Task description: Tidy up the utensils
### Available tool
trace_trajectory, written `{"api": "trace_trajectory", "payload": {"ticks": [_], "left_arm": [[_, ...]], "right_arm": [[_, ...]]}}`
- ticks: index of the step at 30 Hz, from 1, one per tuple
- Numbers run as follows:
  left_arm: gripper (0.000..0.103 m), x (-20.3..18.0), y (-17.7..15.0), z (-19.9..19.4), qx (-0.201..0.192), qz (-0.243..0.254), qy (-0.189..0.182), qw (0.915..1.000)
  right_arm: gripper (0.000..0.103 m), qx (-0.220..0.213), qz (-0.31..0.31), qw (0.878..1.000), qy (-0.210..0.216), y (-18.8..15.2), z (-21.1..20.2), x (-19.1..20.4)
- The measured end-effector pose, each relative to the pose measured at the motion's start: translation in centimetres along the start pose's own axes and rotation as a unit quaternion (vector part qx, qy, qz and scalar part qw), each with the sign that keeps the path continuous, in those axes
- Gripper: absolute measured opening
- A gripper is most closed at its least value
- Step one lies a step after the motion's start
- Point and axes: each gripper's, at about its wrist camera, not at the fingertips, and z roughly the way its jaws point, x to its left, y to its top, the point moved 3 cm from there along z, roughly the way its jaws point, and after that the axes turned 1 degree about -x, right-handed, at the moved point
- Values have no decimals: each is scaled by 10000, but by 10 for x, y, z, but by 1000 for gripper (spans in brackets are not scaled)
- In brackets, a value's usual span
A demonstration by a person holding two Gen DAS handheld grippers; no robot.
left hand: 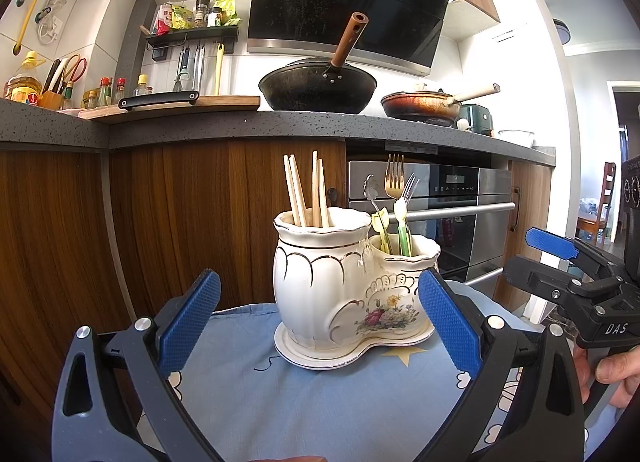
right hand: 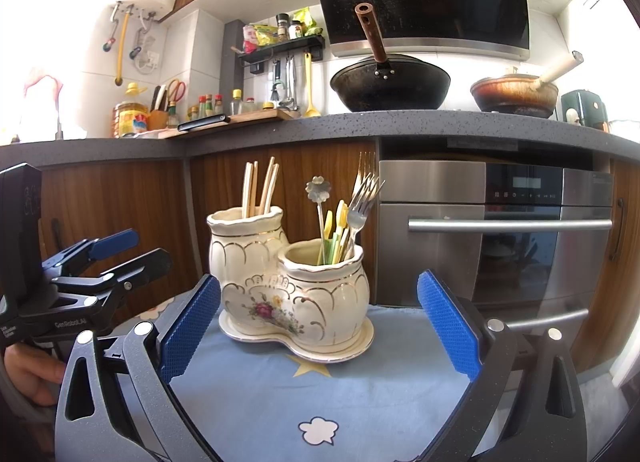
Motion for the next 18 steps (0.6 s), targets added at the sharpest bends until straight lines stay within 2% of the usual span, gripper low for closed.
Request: {"api": "trace_trajectory", "payload": {"ticks": [18], "left_arm": [[98,0,1,0,19,18,-10,10000]], "right_arm": [[98,3,0,10000,4,0,0,0]]}}
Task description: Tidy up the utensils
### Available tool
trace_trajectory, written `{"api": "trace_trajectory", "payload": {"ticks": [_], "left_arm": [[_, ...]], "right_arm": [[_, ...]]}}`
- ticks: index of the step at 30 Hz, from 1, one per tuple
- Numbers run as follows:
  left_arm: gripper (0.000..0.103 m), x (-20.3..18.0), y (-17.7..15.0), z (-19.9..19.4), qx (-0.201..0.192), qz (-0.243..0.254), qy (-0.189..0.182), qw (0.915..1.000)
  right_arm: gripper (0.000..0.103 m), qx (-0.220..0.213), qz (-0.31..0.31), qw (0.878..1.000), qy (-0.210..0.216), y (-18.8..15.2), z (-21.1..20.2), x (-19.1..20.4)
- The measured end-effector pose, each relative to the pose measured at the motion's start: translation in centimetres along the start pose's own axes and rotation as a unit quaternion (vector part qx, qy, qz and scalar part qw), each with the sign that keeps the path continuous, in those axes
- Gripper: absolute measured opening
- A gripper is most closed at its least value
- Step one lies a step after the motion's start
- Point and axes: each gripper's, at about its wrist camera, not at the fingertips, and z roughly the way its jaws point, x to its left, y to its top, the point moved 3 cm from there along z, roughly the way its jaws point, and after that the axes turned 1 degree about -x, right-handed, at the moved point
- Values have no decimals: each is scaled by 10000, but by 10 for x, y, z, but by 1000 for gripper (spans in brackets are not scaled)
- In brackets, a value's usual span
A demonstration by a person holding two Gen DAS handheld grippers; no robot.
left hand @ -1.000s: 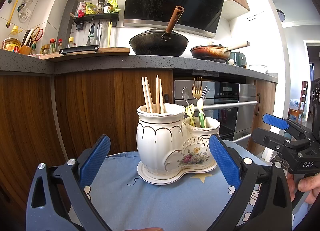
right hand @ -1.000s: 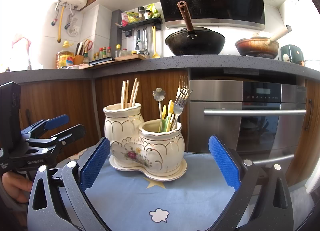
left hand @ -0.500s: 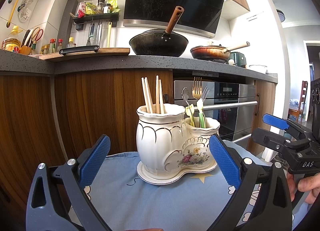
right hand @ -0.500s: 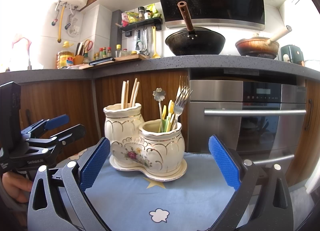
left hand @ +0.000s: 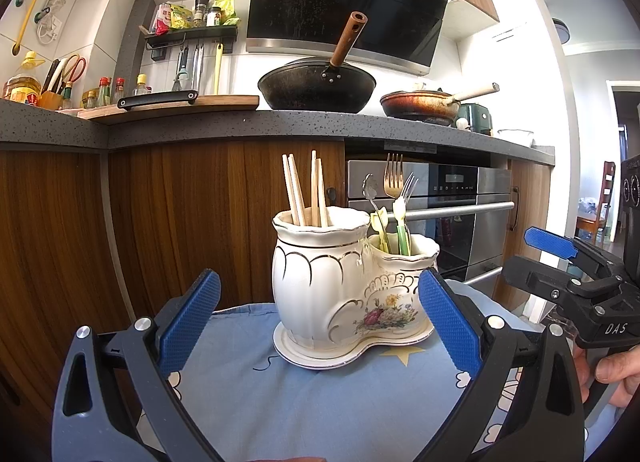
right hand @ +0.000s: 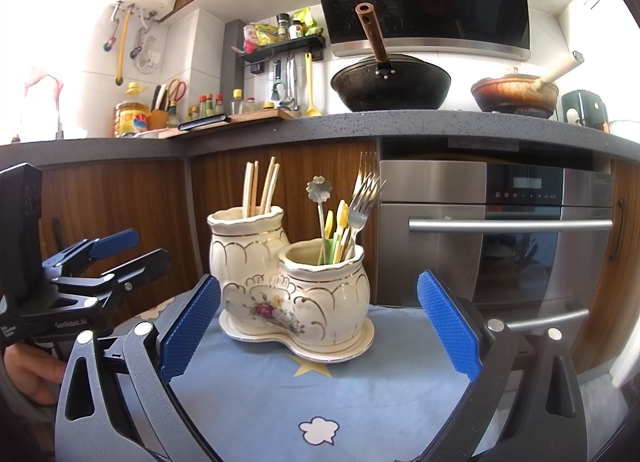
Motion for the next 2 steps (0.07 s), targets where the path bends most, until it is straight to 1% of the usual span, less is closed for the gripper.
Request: {"api": "trace_trajectory", "payload": {"ticks": [2], "left_arm": [[98,0,0,1,6,-6,-3,10000]], "right_arm": [[98,-4,-2,10000,1,0,0,0]]}}
